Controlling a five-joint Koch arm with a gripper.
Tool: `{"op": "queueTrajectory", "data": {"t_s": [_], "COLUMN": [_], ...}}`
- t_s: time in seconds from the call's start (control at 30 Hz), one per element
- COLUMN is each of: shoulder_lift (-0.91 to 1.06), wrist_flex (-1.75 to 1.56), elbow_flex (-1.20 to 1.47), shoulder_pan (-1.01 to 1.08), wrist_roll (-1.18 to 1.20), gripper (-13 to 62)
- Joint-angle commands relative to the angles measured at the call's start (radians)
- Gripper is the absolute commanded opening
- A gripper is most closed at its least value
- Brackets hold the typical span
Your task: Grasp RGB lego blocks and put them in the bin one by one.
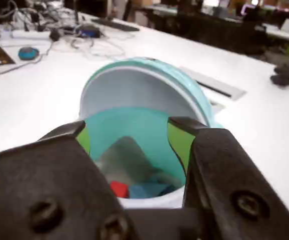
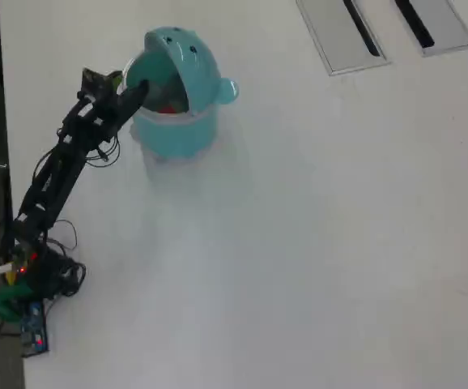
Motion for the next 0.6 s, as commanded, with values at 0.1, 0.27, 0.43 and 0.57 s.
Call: {"op": "queueTrajectory", "data": {"t_s": [0.1, 0.27, 0.43, 0.57], "shoulder_lift": [0.173, 0.273, 0.356, 0.416], "wrist_flex": [-0.005, -0.026, -0.044, -0.080], "elbow_flex": [0.080, 0.186, 0.264, 0.339], "shoulder_pan": [0.037, 0.064, 0.075, 0.092], "wrist_roll": [0.002, 0.035, 0.063, 0.100], "gripper": [28.8, 30.1, 30.1, 30.4]}}
